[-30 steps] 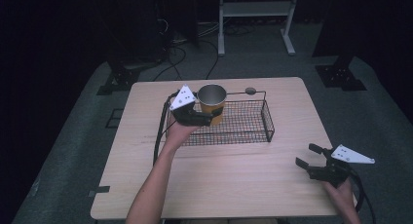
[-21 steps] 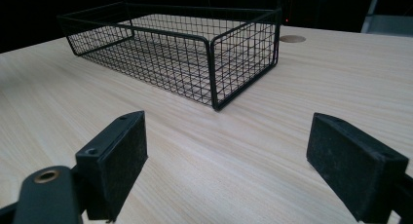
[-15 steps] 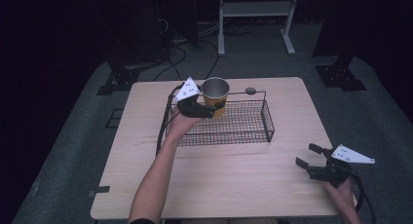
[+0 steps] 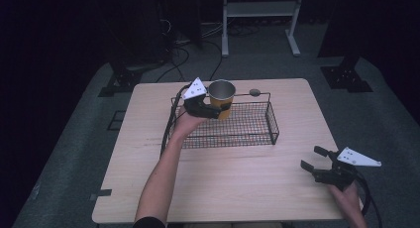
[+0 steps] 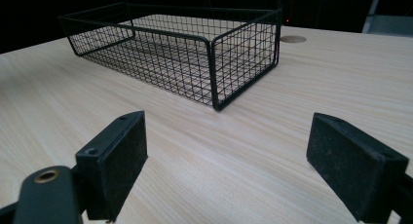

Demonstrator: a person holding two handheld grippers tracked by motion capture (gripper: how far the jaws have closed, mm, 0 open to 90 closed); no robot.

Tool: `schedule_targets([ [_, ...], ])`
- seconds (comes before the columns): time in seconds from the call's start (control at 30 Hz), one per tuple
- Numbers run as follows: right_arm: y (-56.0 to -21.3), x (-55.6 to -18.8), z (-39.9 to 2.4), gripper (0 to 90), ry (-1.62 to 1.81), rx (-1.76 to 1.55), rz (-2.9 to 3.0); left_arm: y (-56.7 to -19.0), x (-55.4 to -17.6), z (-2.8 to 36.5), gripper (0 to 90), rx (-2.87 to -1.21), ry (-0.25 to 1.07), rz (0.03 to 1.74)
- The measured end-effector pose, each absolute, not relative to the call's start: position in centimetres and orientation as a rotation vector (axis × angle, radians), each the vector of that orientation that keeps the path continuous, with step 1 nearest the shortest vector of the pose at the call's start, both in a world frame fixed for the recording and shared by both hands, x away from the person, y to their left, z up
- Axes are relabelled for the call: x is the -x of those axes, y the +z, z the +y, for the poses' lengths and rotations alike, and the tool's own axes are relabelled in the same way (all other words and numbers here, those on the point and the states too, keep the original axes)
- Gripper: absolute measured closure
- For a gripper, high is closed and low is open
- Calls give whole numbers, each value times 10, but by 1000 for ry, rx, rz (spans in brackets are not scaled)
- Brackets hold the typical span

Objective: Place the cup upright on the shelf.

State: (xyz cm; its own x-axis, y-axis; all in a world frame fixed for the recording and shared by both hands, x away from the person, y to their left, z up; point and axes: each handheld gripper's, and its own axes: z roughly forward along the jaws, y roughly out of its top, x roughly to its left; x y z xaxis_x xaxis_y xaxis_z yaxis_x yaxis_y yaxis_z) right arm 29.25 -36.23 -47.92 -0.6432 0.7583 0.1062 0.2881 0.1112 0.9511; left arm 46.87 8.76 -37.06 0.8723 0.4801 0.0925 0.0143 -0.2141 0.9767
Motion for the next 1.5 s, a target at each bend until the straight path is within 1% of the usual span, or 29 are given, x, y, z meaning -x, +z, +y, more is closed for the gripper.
schedule_targets([
  [0.33,-479,-293,-362,139,1550,-1015,1988,-383,-477,82,148,-1778,405,366],
  [0.67,-479,-293,-362,139,1550,-1012,1990,-396,-482,73,148,-1860,372,339],
  [0.83,-479,-293,-362,139,1549,-1012,1990,-404,-485,71,148,-1902,324,337],
  [1.2,-479,-293,-362,139,1550,-1011,1991,-405,-490,63,147,-1965,276,309],
  [1.5,-479,-293,-362,139,1553,-1011,1990,-414,-493,61,147,-2037,254,314],
])
